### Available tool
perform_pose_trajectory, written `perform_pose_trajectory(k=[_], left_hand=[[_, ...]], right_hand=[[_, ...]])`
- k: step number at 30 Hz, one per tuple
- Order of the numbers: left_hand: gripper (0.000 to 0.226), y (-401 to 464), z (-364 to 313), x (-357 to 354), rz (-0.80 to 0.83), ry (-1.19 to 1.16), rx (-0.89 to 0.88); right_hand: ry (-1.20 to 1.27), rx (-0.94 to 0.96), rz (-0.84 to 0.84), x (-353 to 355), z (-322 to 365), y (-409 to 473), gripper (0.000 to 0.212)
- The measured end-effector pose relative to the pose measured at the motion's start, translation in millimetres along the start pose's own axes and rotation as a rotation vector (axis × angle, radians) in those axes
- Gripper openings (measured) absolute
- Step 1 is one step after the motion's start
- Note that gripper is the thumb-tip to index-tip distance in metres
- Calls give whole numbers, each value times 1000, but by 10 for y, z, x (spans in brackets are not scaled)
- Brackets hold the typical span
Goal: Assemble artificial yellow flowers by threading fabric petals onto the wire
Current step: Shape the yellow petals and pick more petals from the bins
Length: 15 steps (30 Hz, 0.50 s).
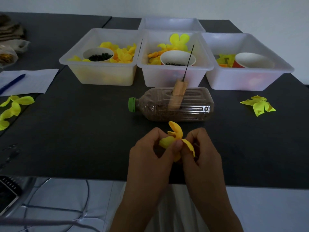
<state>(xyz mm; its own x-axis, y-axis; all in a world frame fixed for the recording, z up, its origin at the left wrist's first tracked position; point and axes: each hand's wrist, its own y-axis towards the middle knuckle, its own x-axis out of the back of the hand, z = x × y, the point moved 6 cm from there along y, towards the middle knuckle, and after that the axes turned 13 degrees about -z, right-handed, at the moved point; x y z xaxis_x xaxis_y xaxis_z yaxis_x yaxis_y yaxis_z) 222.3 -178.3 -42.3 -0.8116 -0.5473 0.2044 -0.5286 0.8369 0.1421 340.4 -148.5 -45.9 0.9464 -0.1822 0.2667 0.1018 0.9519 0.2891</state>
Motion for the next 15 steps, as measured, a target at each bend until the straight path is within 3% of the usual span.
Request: perform_pose_trajectory(k=[8, 12, 15], left_hand=[[20, -75, -32, 46, -166, 118, -82], [19, -99, -37, 17, -171, 163, -72], [25, -95, -47, 35, -215, 220, -109]], right_hand=[[-130, -21, -128, 101, -125, 46, 27], [-114, 11, -80, 95, -106, 62, 28], [-60, 30, 51, 6, -41, 55, 22]])
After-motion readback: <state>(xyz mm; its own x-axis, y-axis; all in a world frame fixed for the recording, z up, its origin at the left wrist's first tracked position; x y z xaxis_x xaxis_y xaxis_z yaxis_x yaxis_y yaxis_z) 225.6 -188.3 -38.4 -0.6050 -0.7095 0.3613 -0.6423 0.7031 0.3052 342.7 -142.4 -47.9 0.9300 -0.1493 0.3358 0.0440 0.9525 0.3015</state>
